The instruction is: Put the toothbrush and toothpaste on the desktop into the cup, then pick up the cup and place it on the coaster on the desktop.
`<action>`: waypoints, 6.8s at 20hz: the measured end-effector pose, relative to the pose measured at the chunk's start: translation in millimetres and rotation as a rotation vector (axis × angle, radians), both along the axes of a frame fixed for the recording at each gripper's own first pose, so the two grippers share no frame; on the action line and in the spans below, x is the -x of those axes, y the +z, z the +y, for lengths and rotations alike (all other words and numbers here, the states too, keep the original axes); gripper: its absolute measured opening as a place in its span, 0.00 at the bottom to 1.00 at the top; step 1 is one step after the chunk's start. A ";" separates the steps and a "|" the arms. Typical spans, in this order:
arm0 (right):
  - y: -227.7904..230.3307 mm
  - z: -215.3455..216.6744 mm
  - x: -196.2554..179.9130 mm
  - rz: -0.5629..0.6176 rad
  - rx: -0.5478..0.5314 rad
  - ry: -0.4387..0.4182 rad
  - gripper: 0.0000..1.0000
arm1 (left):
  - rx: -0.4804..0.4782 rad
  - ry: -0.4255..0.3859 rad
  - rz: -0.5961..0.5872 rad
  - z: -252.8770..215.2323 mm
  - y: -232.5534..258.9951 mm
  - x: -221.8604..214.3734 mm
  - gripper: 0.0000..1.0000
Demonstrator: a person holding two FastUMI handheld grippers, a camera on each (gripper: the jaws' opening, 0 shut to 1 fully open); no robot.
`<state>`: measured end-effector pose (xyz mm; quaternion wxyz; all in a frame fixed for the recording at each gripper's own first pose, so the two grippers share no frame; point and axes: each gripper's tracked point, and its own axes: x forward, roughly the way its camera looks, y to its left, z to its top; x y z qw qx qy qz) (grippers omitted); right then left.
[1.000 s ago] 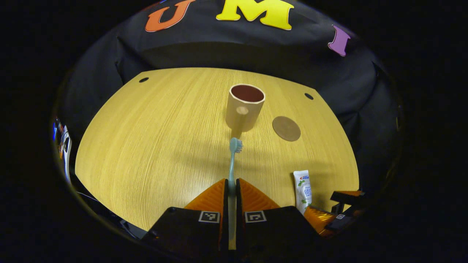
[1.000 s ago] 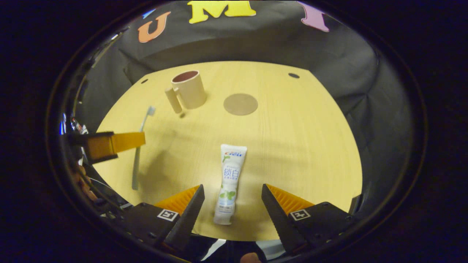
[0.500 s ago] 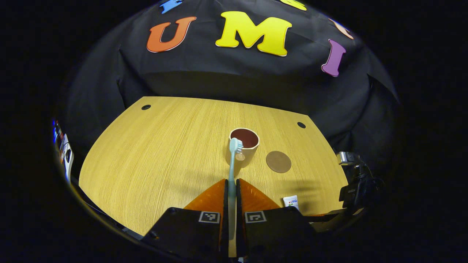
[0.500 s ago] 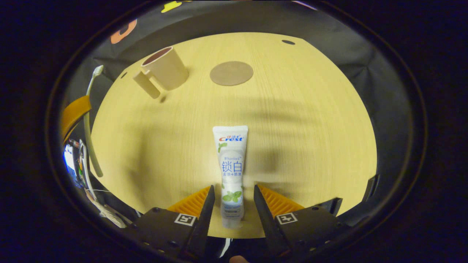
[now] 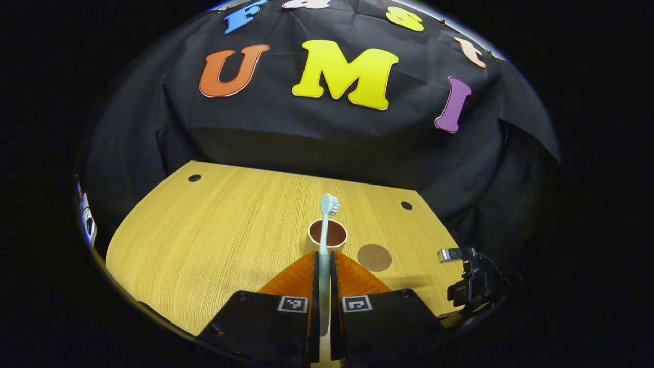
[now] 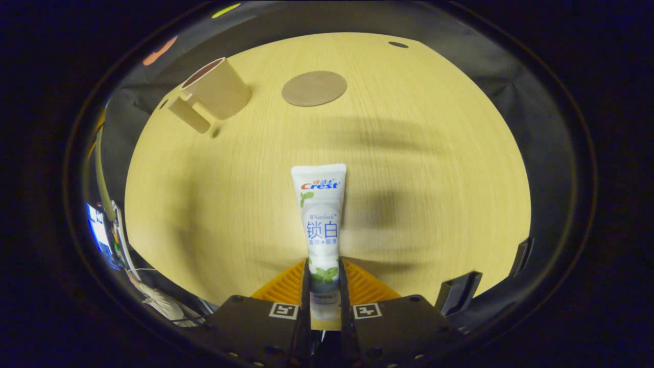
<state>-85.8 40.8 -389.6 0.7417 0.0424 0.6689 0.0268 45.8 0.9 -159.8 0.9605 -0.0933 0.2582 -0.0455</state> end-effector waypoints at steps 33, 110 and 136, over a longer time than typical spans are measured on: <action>-1.4 0.9 -1.2 -0.121 -0.068 -0.034 0.18 | 0.092 0.004 -0.330 -19.2 -12.0 -168.6 0.11; 79.0 -108.9 74.3 -1.025 -0.214 0.209 0.96 | -0.043 0.091 -0.253 46.9 65.0 1.4 0.98; 109.5 -286.0 146.0 -0.966 -0.092 -0.035 0.95 | -0.068 -0.089 0.709 -31.8 -156.3 -60.1 0.99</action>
